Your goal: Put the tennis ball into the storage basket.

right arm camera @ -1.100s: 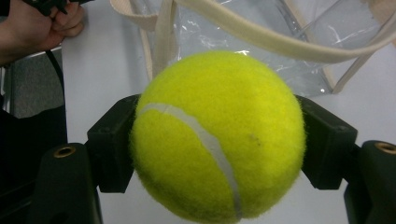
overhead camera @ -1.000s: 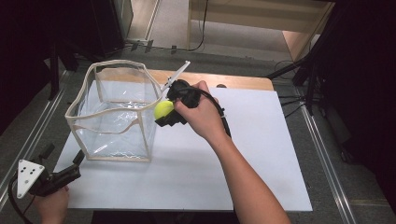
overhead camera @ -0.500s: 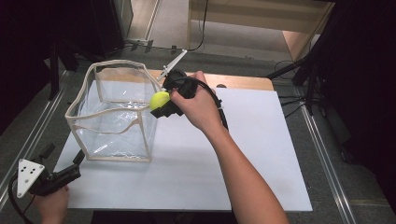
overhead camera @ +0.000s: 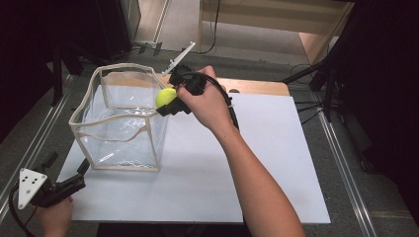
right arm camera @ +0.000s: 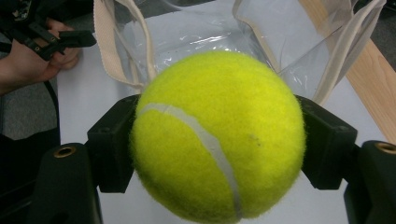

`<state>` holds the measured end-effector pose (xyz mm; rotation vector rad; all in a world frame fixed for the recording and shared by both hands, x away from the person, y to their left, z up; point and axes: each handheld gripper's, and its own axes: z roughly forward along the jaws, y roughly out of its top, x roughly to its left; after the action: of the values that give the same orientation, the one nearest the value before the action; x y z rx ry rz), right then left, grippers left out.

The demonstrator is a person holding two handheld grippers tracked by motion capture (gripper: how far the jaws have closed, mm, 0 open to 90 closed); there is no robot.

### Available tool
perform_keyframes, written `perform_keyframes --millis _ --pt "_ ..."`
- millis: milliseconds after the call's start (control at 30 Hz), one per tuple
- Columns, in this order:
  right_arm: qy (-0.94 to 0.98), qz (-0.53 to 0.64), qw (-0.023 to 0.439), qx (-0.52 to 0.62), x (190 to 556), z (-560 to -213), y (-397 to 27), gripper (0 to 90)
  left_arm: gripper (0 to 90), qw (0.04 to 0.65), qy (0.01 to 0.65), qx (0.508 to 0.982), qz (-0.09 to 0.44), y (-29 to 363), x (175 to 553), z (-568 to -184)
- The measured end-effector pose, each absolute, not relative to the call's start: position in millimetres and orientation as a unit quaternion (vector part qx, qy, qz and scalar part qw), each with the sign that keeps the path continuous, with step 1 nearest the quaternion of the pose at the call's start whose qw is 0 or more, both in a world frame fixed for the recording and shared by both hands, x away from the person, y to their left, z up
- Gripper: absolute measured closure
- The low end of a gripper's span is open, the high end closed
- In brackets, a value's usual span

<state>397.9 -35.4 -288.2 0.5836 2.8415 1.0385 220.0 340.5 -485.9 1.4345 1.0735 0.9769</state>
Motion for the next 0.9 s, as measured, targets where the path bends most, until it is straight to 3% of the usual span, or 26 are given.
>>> perform_keyframes --millis 900 --pt "0.918 0.337 0.045 0.204 420.8 -290.6 -11.8 23.9 6.9 0.527 0.449 0.596 0.407 341.5 220.0 -485.9"
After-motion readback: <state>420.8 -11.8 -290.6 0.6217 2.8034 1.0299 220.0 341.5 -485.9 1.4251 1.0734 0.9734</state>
